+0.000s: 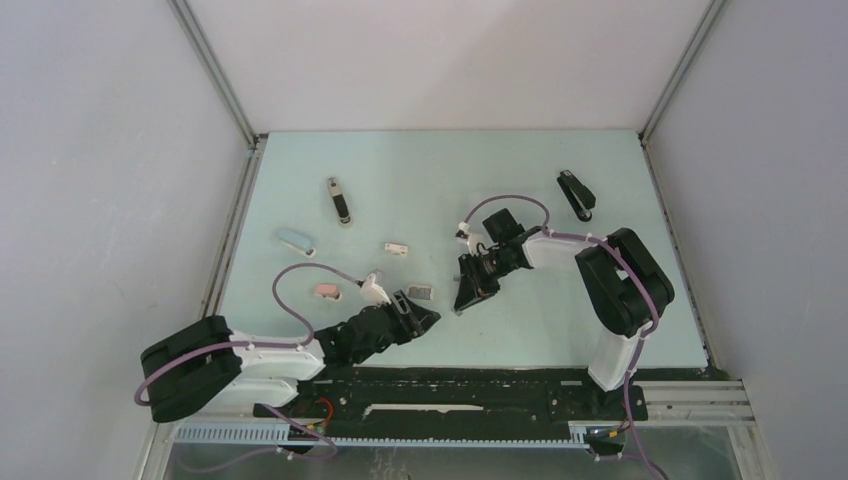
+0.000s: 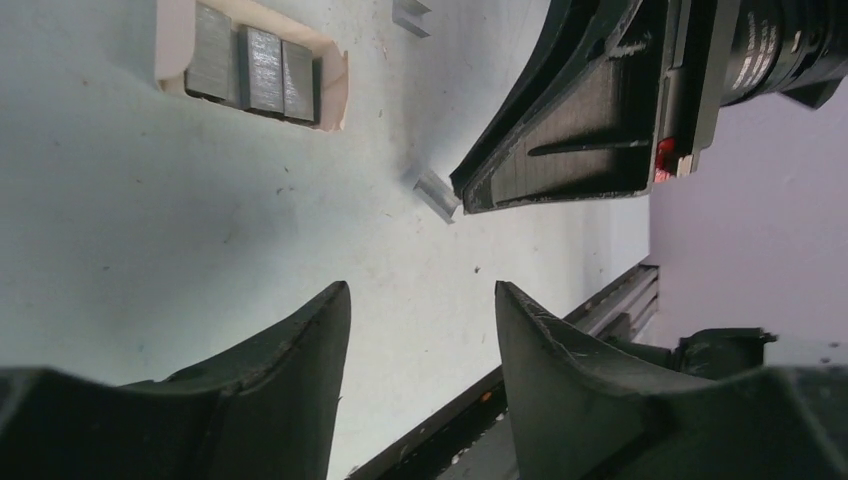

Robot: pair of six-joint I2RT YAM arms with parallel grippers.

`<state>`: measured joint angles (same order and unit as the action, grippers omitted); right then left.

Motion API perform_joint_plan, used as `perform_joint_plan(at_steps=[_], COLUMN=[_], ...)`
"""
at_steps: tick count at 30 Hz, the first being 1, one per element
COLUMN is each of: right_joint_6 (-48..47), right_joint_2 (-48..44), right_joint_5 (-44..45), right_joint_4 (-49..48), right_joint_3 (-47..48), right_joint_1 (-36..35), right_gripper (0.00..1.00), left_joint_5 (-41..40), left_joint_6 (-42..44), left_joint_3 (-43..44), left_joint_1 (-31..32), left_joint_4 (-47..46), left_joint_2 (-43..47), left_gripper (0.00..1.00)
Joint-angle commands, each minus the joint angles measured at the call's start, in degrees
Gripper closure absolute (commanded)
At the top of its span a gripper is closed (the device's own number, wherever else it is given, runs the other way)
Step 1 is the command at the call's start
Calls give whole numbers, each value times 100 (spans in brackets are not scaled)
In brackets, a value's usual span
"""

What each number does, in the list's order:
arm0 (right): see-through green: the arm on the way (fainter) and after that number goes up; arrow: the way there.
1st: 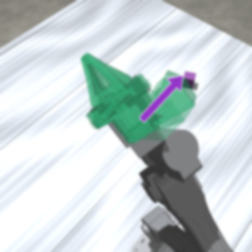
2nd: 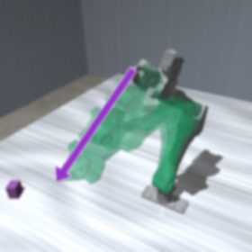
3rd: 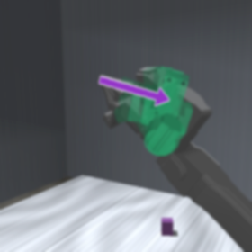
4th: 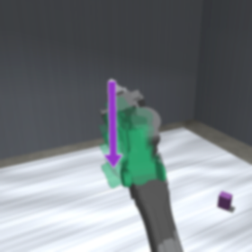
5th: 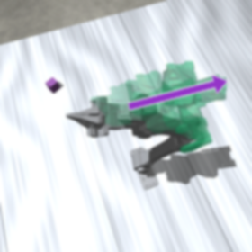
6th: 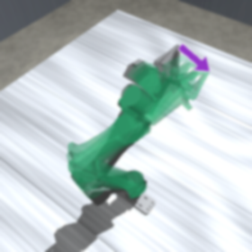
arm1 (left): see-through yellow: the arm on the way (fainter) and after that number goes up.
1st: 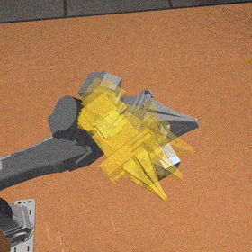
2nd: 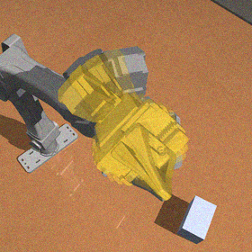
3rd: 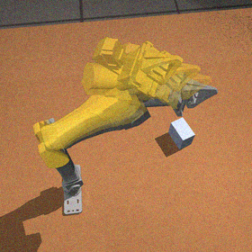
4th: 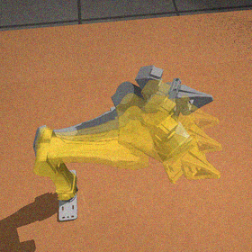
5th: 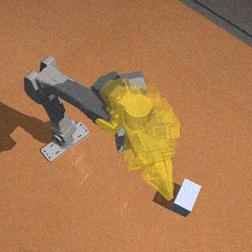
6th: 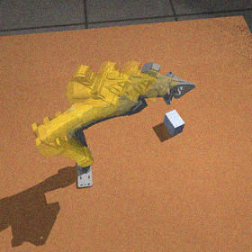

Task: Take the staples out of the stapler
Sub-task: Pick up the staple from the center of the board, then place the staple at the center of the board.

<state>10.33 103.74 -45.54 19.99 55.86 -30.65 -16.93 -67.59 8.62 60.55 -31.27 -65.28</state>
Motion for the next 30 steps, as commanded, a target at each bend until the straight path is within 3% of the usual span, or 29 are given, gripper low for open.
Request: perform_joint_plan(at_steps=[1,9,19,30], right_joint_6=[361,791,1192,1209], right_joint_2=[-161,-204,-222,-190], right_joint_5=[-521,-1059,-1565,-1753], right_joint_4=[-301,-694,-1102,-1159], right_joint_3=[-99,-255,-417,-418], right_joint_1=[112,253,437,386], right_gripper=[70,70,71,72], left_joint_5=[-303,-572,-740,-781], left_joint_6=[-671,-1528,-2653,-2798], left_joint_3=[84,-140,-517,-459], left_joint_1=[103,106,132,142], left_joint_4=[-931,-2264,-4919,-5346], left_joint_2=[-347,-1126,-2929,-3421], left_gripper=[41,39,43,42])
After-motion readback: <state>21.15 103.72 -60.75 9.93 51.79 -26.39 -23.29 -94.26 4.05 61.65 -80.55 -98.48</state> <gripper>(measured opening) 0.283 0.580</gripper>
